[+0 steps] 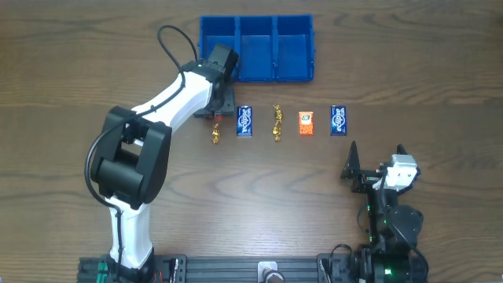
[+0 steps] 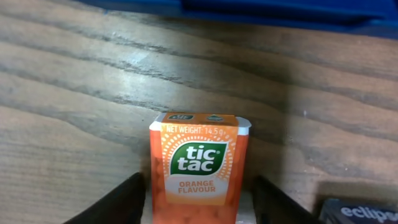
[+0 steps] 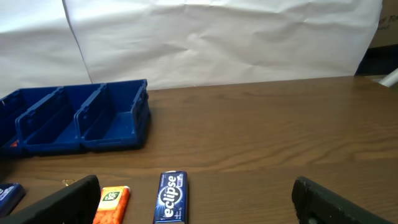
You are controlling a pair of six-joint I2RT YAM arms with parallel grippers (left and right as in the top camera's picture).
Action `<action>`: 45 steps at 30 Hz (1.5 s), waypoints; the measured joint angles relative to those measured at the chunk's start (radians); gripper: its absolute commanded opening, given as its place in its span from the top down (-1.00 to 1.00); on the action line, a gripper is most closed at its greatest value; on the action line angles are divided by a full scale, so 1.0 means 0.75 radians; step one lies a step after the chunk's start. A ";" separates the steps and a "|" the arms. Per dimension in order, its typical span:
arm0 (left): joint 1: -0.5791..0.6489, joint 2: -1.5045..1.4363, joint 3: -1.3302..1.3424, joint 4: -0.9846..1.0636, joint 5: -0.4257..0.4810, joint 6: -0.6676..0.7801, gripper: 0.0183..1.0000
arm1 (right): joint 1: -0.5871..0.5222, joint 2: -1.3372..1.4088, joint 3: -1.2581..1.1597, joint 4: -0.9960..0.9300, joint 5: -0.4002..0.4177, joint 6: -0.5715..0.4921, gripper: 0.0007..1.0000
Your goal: Sort Candies Into Trays
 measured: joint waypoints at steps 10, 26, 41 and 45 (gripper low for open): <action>-0.001 -0.001 0.001 0.001 0.007 0.021 0.69 | -0.001 0.000 0.000 -0.001 0.000 0.000 -1.00; -0.043 -0.246 0.001 0.001 -0.043 0.021 0.68 | 0.000 0.000 0.000 0.000 0.001 0.000 -1.00; 0.008 -0.155 0.477 0.032 -0.273 0.107 0.66 | 0.000 0.000 0.000 -0.001 0.000 0.000 -1.00; 0.048 -0.016 0.511 0.031 -0.276 0.108 0.67 | 0.000 0.000 0.000 -0.001 0.001 0.000 -1.00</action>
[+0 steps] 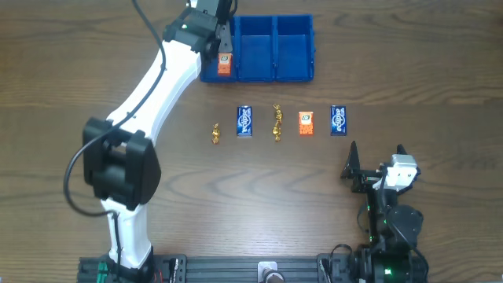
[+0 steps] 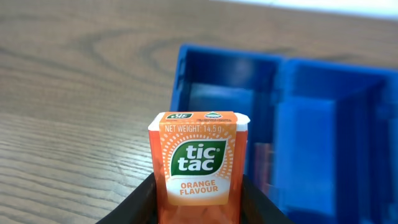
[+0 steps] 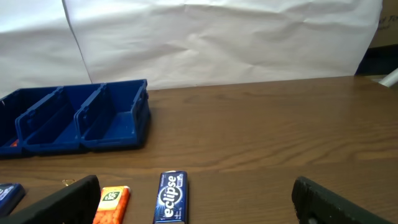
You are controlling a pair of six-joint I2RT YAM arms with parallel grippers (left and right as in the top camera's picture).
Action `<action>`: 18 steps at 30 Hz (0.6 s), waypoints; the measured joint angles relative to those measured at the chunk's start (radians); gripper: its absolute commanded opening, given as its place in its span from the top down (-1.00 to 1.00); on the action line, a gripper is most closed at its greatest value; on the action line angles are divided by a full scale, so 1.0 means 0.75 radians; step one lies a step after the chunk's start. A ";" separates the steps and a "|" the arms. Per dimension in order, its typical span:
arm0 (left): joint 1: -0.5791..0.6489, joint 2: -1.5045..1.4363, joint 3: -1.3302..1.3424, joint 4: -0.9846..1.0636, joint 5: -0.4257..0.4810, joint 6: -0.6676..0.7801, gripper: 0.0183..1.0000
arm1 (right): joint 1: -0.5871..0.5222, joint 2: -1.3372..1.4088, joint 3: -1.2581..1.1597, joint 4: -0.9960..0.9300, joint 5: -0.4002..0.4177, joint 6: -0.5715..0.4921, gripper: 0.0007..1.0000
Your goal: Sort Candies Into Trays
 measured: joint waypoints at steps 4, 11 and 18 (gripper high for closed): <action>0.011 0.067 0.000 0.000 0.004 0.009 0.69 | 0.000 0.000 0.000 0.000 -0.001 0.000 -1.00; 0.010 0.083 0.005 0.051 0.041 0.031 0.68 | 0.000 0.000 0.000 0.001 0.000 0.000 -1.00; 0.010 0.083 0.007 0.068 0.067 0.033 0.62 | 0.000 0.000 0.000 0.001 -0.001 0.000 -1.00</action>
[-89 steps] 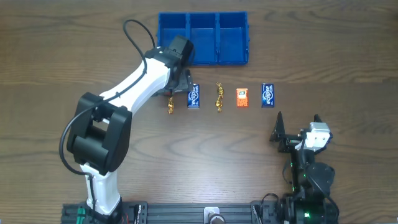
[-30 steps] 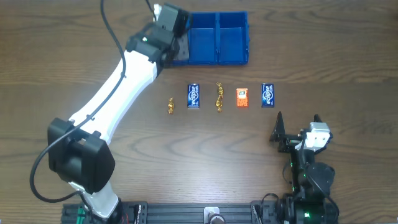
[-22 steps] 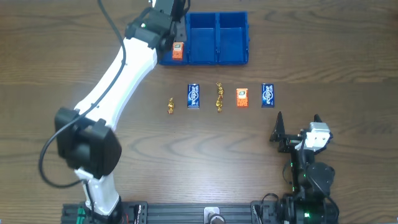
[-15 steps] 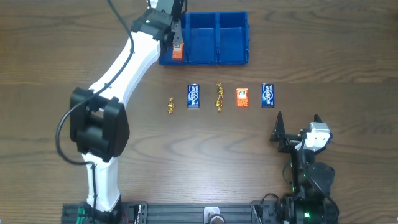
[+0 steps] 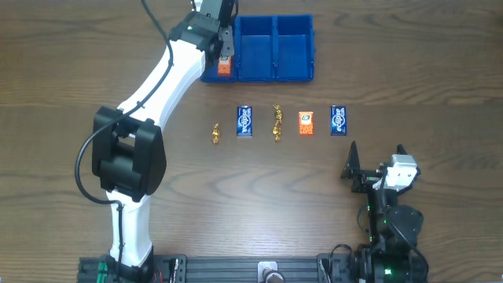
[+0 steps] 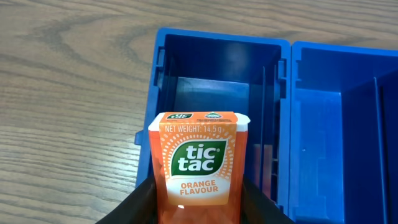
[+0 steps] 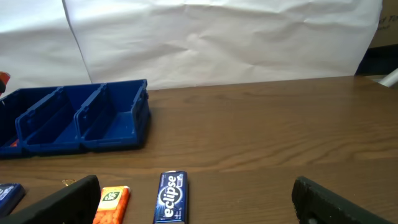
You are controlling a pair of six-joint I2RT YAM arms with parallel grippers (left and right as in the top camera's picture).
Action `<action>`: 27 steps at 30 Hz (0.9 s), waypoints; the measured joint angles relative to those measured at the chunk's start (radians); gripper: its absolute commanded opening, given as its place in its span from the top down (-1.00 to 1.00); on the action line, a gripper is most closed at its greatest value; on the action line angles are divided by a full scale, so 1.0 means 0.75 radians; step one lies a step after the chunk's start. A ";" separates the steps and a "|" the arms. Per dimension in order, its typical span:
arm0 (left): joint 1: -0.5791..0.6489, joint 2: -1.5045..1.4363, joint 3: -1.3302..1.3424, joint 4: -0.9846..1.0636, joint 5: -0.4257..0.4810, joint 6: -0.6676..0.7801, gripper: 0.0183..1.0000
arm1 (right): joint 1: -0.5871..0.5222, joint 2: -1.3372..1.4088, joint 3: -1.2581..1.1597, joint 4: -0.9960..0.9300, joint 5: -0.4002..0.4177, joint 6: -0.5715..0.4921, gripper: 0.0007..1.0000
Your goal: Sort Candies Into Trays
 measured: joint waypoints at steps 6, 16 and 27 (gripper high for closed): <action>0.000 0.000 0.000 0.001 0.011 0.000 0.55 | -0.001 0.000 0.000 -0.001 0.000 0.000 -1.00; 0.000 0.000 0.000 0.008 0.037 0.016 -1.00 | 0.000 0.000 0.000 0.000 0.000 0.000 -1.00; -0.011 0.000 0.000 -0.001 0.042 0.019 -1.00 | 0.000 0.000 0.000 0.000 0.000 0.000 -1.00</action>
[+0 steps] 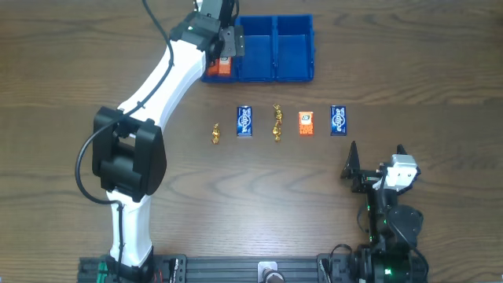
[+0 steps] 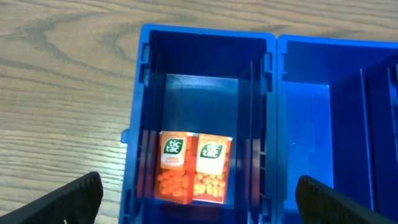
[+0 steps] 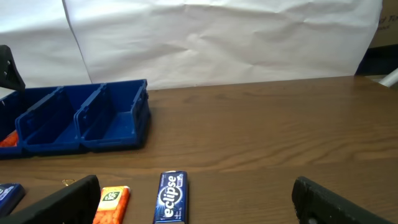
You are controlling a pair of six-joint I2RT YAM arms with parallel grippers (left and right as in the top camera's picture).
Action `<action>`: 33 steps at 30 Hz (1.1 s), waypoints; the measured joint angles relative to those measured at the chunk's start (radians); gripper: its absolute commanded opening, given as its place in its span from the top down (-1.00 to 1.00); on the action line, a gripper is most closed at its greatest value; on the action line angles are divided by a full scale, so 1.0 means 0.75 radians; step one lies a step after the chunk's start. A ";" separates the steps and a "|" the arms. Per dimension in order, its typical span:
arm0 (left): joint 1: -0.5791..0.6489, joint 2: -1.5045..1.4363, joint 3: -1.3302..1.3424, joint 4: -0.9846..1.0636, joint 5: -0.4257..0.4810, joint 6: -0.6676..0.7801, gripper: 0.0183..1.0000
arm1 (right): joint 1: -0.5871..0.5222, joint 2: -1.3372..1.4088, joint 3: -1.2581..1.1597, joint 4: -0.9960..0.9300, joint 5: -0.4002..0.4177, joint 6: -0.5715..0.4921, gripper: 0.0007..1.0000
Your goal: Sort Candies Into Trays
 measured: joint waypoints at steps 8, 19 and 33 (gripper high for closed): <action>-0.166 -0.025 0.000 -0.115 0.034 -0.050 -1.00 | 0.000 0.000 0.000 0.000 0.000 0.000 -1.00; -0.557 -0.035 0.001 -0.180 0.026 -0.279 -1.00 | 0.000 0.000 0.000 0.000 0.000 0.000 -1.00; -0.731 0.084 0.008 -0.206 0.024 -0.604 -0.91 | 0.000 0.000 0.000 0.000 0.000 0.000 -1.00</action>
